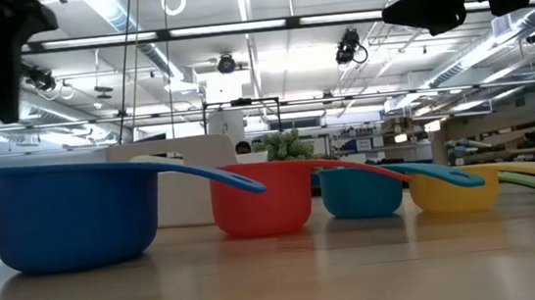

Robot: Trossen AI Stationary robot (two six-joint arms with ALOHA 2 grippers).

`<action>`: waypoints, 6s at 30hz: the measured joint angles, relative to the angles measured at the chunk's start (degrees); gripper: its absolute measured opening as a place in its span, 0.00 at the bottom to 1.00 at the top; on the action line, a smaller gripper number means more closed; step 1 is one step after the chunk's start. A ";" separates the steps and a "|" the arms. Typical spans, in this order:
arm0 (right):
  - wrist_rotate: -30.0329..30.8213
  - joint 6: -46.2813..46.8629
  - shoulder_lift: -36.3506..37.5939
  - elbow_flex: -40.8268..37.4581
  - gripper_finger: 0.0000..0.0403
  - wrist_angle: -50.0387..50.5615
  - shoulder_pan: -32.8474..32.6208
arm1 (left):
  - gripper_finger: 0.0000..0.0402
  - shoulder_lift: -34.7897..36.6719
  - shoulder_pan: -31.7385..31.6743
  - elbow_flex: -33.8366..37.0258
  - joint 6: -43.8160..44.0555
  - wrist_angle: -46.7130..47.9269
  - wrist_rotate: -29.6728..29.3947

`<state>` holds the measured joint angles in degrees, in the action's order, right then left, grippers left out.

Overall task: Nest measuring cups in basket
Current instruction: Stack the blue measuring cup on the top of the orange measuring cup, then stack the red measuring cup on of the top the blue measuring cup

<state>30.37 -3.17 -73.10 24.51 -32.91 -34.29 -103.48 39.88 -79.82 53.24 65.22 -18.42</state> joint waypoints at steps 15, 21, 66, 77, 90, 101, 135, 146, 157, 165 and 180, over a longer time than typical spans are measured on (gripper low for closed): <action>0.01 -0.01 0.00 0.00 0.74 0.03 0.36 | 0.39 -8.57 -5.06 -0.10 -6.59 -24.69 7.79; 0.02 -0.26 0.00 0.00 0.74 0.01 0.38 | 0.39 -8.60 -5.97 -0.08 -7.31 -23.48 10.58; 0.00 -0.44 0.00 0.02 0.74 -0.84 0.36 | 0.09 -12.10 -5.71 -5.08 -7.43 -15.56 10.77; -0.01 -0.44 0.00 0.02 0.74 -0.86 0.38 | 0.03 -6.67 -5.65 -5.08 -13.17 -13.34 13.57; -0.02 -0.25 0.00 0.02 0.74 -0.54 0.36 | 0.02 0.79 4.23 -5.06 -21.00 -5.00 10.16; -0.04 -0.05 0.00 0.02 0.74 -1.36 0.38 | 0.02 0.20 14.10 -5.06 -16.91 1.47 1.41; -0.68 -0.31 0.00 0.02 0.74 -1.87 0.36 | 0.11 -7.77 9.71 -5.06 -14.26 4.82 8.63; -0.68 -0.33 0.00 0.02 0.74 -2.07 0.38 | 0.26 -6.68 9.41 -5.06 -9.50 4.28 11.30; -0.68 -0.37 0.00 0.02 0.74 -2.17 0.36 | 0.38 -6.24 6.31 -6.78 -7.35 -0.45 5.79; -0.66 -0.26 0.00 0.02 0.74 -1.51 0.42 | 0.47 -6.23 0.22 -7.03 -11.07 -8.27 -2.33; 7.83 1.54 1.05 0.01 0.74 6.45 0.22 | 0.47 -9.20 -11.01 -7.00 -27.10 -24.48 -3.83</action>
<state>38.20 -1.64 -72.05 24.53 -26.47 -34.07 -112.68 28.88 -86.83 26.13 40.74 -22.25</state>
